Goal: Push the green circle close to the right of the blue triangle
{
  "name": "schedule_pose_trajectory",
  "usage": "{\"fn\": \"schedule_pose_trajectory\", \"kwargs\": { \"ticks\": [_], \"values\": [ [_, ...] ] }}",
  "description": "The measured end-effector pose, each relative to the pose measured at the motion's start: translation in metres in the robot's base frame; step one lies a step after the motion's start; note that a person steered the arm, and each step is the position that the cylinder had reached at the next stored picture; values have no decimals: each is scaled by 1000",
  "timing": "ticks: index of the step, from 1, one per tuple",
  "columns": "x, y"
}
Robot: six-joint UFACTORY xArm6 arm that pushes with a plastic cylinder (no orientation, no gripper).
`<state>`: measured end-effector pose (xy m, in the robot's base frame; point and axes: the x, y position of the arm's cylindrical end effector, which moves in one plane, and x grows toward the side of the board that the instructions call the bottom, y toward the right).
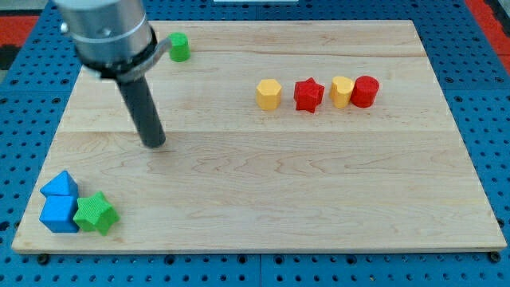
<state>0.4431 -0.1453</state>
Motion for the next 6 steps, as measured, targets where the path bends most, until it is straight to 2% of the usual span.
{"fn": "schedule_pose_trajectory", "kwargs": {
  "ticks": [2, 3, 4, 6],
  "values": [
    [-125, -14],
    [-181, -44],
    [-208, -60],
    [-225, -7]
  ]
}}
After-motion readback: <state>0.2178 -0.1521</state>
